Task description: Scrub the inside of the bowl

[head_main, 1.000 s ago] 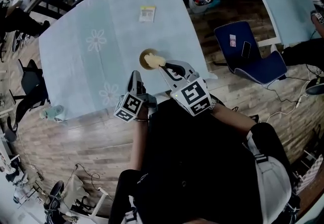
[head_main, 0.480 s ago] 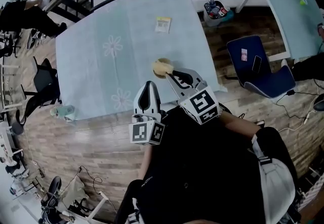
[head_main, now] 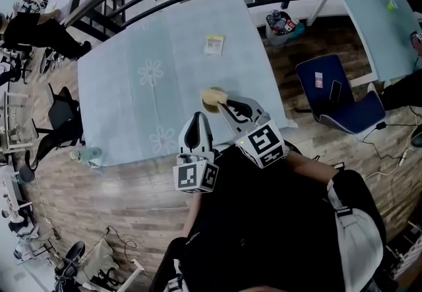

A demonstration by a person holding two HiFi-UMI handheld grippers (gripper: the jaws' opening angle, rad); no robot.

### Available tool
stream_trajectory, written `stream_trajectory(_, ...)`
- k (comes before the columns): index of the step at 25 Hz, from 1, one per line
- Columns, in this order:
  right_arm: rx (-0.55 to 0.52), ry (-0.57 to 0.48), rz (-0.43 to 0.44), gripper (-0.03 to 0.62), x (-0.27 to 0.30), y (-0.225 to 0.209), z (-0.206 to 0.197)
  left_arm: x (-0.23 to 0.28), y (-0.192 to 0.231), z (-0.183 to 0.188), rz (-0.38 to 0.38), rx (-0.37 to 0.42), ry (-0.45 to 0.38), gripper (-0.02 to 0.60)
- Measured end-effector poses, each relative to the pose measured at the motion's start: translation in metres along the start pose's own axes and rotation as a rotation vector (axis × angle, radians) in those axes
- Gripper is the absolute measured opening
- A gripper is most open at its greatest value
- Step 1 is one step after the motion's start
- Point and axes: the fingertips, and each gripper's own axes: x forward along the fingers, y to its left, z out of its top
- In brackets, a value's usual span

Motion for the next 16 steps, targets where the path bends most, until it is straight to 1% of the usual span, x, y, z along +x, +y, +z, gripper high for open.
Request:
stream_trajectory(3, 0.001, -0.008, 0.003, 0.041, 0.001, 0.001, 0.001, -0.003, 0.004, 0.006, 0.035, 0.017, -0.021, 0.020)
stream_trajectory(6, 0.002, -0.012, 0.011, 0.041, 0.005, 0.005, -0.001, -0.006, 0.010, 0.002, 0.057, 0.017, -0.009, 0.020)
stream_trajectory(12, -0.001, -0.013, 0.018, 0.041, 0.008, 0.010, -0.002, -0.015, 0.014, -0.005, 0.075, 0.003, 0.009, 0.020)
stream_trajectory(16, -0.001, -0.020, 0.012, 0.041, 0.008, 0.012, -0.001, -0.019, 0.015, -0.004, 0.074, 0.002, -0.001, 0.020)
